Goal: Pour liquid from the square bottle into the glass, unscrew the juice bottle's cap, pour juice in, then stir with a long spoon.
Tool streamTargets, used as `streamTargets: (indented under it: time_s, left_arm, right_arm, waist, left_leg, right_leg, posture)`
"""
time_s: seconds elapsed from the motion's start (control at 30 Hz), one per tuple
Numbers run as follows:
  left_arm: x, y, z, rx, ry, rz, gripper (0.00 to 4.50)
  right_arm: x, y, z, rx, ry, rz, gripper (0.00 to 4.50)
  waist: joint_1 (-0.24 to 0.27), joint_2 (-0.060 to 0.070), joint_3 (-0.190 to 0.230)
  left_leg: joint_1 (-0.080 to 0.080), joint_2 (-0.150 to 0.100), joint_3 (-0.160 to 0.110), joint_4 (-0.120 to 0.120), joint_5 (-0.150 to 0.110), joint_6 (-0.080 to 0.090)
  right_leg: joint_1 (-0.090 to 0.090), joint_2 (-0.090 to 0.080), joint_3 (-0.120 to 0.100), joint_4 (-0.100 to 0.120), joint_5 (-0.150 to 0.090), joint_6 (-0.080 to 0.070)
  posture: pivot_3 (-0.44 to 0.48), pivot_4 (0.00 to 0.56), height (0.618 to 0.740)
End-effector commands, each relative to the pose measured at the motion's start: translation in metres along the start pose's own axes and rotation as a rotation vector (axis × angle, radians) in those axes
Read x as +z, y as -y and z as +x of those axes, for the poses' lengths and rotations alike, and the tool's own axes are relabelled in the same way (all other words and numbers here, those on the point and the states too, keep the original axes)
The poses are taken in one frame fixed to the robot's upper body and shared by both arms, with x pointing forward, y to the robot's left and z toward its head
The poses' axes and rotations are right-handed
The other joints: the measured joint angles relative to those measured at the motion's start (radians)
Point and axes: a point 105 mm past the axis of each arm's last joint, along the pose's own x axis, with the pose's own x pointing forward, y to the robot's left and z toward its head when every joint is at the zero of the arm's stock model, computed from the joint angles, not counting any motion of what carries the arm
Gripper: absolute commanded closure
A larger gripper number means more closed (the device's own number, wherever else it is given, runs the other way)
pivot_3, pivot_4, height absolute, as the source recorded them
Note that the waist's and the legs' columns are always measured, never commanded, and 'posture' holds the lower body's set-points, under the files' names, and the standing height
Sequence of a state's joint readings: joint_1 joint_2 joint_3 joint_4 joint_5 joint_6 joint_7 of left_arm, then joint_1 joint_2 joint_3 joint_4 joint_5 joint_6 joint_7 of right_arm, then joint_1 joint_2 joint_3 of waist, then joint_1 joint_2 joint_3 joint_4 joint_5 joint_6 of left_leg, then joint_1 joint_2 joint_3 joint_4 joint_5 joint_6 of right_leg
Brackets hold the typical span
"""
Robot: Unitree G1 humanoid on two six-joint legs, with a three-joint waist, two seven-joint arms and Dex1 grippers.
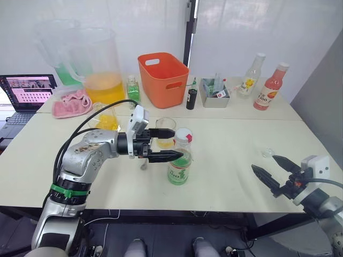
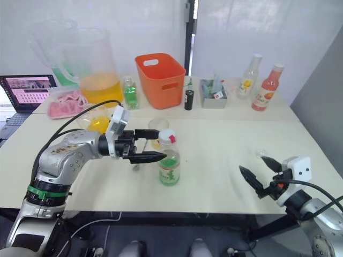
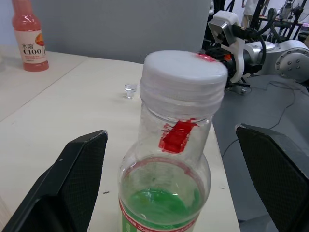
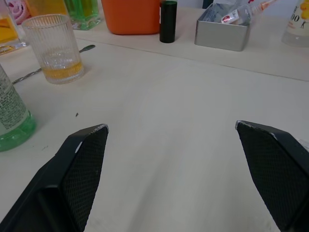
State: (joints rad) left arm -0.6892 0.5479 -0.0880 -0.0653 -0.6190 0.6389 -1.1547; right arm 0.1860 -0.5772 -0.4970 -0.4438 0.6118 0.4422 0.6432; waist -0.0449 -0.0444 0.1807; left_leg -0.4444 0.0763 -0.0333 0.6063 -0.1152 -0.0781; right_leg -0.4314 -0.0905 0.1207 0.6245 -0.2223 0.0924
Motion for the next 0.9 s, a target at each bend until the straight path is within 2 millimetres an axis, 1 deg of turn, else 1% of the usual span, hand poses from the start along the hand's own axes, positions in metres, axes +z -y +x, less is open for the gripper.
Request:
streamTargets:
  time_s: [0.03, 0.2, 0.37, 0.53, 0.57, 0.67, 0.7, 0.83, 0.9]
  left_arm:
    - [0.012, 0.001, 0.007, -0.021, 0.017, 0.072, 0.00]
    - [0.009, 0.003, 0.021, -0.059, 0.005, 0.124, 0.00]
    - [0.009, 0.005, 0.023, -0.089, 0.000, 0.151, 0.00]
    - [0.009, 0.003, 0.024, -0.101, -0.003, 0.159, 1.47]
    - [0.009, 0.004, 0.024, -0.109, -0.004, 0.159, 1.87]
    - [0.008, 0.005, 0.025, -0.123, -0.008, 0.161, 2.84]
    - [0.008, 0.005, 0.025, -0.126, -0.011, 0.163, 2.97]
    - [0.007, 0.004, 0.024, -0.127, -0.015, 0.169, 2.97]
    - [0.009, 0.003, 0.024, -0.120, -0.008, 0.176, 2.97]
  right_arm:
    - [0.014, -0.002, -0.002, -0.003, 0.053, -0.038, 0.03]
    - [0.015, -0.001, -0.001, -0.006, 0.060, -0.044, 0.03]
    - [0.016, 0.000, -0.001, -0.013, 0.067, -0.049, 0.03]
    - [0.019, 0.004, -0.002, -0.030, 0.089, -0.042, 0.00]
    - [0.018, 0.003, -0.001, -0.027, 0.088, -0.042, 0.00]
    - [0.018, 0.002, 0.001, -0.013, 0.085, -0.049, 0.00]
    - [0.019, 0.001, 0.002, -0.007, 0.087, -0.051, 0.00]
    - [0.032, -0.008, 0.011, 0.044, 0.114, -0.062, 0.00]
    - [0.046, -0.017, 0.019, 0.088, 0.151, -0.060, 0.00]
  waist:
    - [0.000, 0.000, 0.000]
    - [0.002, 0.000, 0.000]
    - [0.000, 0.000, 0.000]
    - [0.001, 0.000, 0.000]
    - [0.001, 0.000, 0.000]
    - [0.001, 0.000, 0.000]
    - [0.000, 0.000, 0.000]
    - [-0.001, 0.000, 0.000]
    - [0.000, 0.000, 0.000]
  left_leg:
    - [0.000, 0.000, 0.000, 0.000, 0.000, 0.001]
    - [0.000, 0.000, 0.000, 0.000, 0.001, 0.001]
    - [0.000, 0.000, 0.000, 0.000, 0.001, 0.001]
    - [0.000, 0.000, 0.000, 0.000, 0.001, 0.001]
    - [0.000, 0.000, 0.000, 0.000, 0.001, 0.001]
    - [0.000, 0.000, 0.000, 0.000, 0.001, 0.001]
    - [0.000, 0.000, 0.000, 0.000, 0.001, 0.001]
    - [0.000, 0.000, 0.000, 0.000, 0.001, 0.001]
    - [0.000, 0.000, 0.000, 0.000, 0.001, 0.001]
  right_leg:
    - [0.000, 0.000, 0.000, 0.000, 0.000, 0.000]
    - [0.001, 0.000, 0.000, 0.000, 0.000, 0.000]
    - [0.001, 0.000, 0.000, 0.000, 0.000, 0.000]
    - [0.001, 0.000, 0.000, 0.000, 0.000, 0.001]
    - [0.001, 0.000, 0.000, 0.000, 0.000, 0.001]
    - [0.001, 0.000, 0.000, 0.000, 0.000, 0.001]
    - [0.001, 0.000, 0.000, 0.000, 0.000, 0.001]
    - [0.001, 0.000, 0.000, 0.000, 0.000, 0.001]
    - [0.001, 0.000, 0.000, 0.000, 0.000, 0.001]
  posture:
    - [0.000, 0.150, 0.717]
    - [0.000, 0.150, 0.717]
    - [0.000, 0.150, 0.717]
    - [0.000, 0.150, 0.717]
    - [0.000, 0.150, 0.717]
    - [0.000, 0.150, 0.717]
    - [0.000, 0.150, 0.717]
    - [0.000, 0.150, 0.717]
    - [0.000, 0.150, 0.717]
